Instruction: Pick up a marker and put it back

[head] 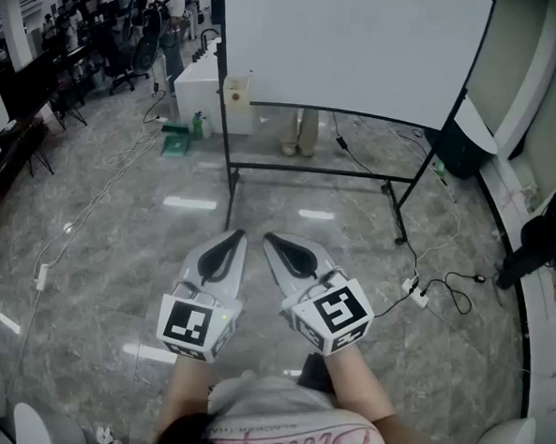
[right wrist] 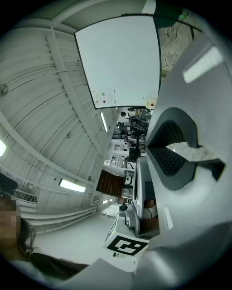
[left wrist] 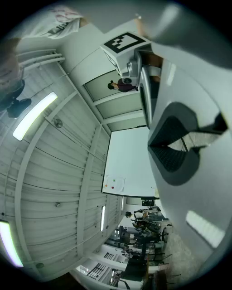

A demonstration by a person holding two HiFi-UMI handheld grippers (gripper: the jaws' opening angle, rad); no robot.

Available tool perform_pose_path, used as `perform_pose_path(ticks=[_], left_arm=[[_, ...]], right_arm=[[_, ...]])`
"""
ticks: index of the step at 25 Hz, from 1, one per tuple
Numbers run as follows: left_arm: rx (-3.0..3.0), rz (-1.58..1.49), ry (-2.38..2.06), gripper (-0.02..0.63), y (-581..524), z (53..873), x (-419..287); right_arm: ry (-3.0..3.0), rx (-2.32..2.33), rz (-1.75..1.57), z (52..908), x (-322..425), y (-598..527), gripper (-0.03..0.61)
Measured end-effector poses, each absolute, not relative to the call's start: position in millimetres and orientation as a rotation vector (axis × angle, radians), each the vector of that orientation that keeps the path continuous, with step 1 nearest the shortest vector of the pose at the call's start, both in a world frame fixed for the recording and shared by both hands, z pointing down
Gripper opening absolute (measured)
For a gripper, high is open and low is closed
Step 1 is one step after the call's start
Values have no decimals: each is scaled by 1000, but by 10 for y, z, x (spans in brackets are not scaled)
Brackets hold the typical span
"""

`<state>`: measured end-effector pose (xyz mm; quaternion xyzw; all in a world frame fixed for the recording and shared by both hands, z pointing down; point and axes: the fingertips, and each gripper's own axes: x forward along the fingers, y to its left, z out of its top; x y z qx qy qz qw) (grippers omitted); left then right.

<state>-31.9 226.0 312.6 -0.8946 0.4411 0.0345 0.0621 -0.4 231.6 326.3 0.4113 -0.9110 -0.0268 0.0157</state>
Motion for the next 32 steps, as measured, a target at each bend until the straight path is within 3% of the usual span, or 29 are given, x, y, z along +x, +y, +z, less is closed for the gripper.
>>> perform_pose_path(ticks=[32], left_arm=[[-2692,60,1459,-2,1586,3405,7]], right_arm=[[-2922,1174,10,3443,400,1740,0]])
